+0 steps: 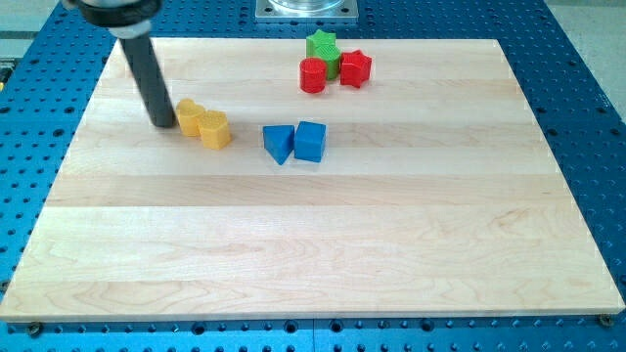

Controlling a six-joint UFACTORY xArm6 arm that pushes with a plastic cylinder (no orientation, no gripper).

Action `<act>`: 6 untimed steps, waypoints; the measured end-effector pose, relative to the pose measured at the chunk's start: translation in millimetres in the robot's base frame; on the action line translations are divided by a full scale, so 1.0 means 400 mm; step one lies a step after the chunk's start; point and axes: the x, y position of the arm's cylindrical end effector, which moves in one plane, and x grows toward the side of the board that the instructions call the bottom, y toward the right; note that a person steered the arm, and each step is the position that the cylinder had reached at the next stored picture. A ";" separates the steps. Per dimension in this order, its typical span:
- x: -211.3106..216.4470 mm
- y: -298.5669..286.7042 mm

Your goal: Push the heart into the triangle

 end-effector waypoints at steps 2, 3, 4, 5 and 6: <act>0.005 0.199; -0.085 0.203; -0.087 0.300; -0.054 0.345; -0.069 0.307</act>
